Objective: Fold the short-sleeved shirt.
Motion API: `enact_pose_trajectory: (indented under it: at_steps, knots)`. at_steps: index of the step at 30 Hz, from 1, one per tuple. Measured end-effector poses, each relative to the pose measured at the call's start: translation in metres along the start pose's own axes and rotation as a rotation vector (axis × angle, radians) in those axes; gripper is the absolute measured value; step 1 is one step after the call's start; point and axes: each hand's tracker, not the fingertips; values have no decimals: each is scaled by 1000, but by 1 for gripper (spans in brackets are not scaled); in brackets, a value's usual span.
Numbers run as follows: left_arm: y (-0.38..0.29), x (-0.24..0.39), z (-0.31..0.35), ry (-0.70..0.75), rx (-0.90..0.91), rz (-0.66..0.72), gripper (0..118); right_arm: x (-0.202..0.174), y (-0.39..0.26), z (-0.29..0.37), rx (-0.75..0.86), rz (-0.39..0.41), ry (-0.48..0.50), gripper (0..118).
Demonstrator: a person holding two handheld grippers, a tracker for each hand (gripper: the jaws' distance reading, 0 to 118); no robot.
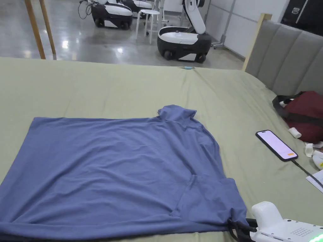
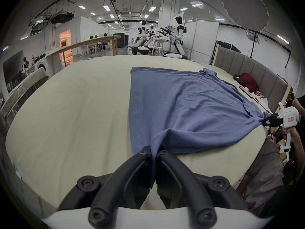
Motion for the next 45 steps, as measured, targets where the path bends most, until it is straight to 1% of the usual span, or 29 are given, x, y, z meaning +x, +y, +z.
enact_pose_trajectory:
  at_steps: [1,2,5,6,9,11,13,16,18,22,24,27,29,31,32,36,37,38,39,40,41,42,43,44,45]
  knots:
    - [0,0,2,1,7,2,4,0,1,2,-3,-2,16,9]
    - [2,-2,4,-4,16,7,4,-1,3,6,6,-3,10,9]
    - [18,-11,13,-94,64,106,4,4,24,26,85,-26,28,9]
    - [28,-15,14,-102,74,121,4,8,33,31,111,-38,39,9]
    - [59,-17,15,-78,115,72,4,16,71,42,179,-55,66,9]
    - [82,-22,6,-78,127,69,4,23,95,40,222,-70,66,9]
    - [104,-25,-8,-77,142,68,4,27,121,29,231,-72,54,9]
    - [132,-29,-42,-37,104,54,4,34,152,-5,247,-57,22,9]
    - [145,-34,-72,-24,86,48,4,40,171,-35,242,-80,9,9]
    - [165,-44,-128,-22,9,112,4,51,198,-96,202,-141,-21,9]
    - [170,-47,-156,-3,-38,110,4,54,207,-126,163,-127,-42,9]
    - [167,-41,-186,45,-122,34,4,50,212,-161,87,-92,-88,9]
    - [161,-38,-198,63,-163,1,4,47,210,-179,48,-64,-127,9]
    - [153,-34,-202,67,-158,-9,4,44,206,-192,-3,-41,-127,9]
    - [151,-35,-201,67,-149,-12,4,44,203,-198,-26,-47,-134,9]
    - [151,-37,-200,64,-140,0,5,43,210,-199,-35,-64,-145,9]
    - [151,-37,-200,64,-142,-1,9,44,211,-199,-40,-68,-143,12]
    - [152,-41,-201,63,-139,-2,25,46,211,-198,-33,-70,-136,22]
    - [153,-42,-199,67,-125,-4,75,49,211,-194,-13,-76,-126,50]
    - [155,-42,-194,77,-108,0,115,51,210,-187,16,-84,-122,79]
    - [155,-44,-190,70,-106,12,116,52,209,-177,62,-105,-126,111]
    - [150,-46,-176,49,-91,24,112,52,206,-162,95,-121,-125,118]
    - [153,-47,-169,16,-49,53,112,52,203,-144,137,-127,-113,116]
    - [154,-46,-155,23,4,46,113,47,199,-114,208,-140,-109,115]
    - [152,-43,-137,42,34,41,113,44,193,-84,257,-132,-113,114]
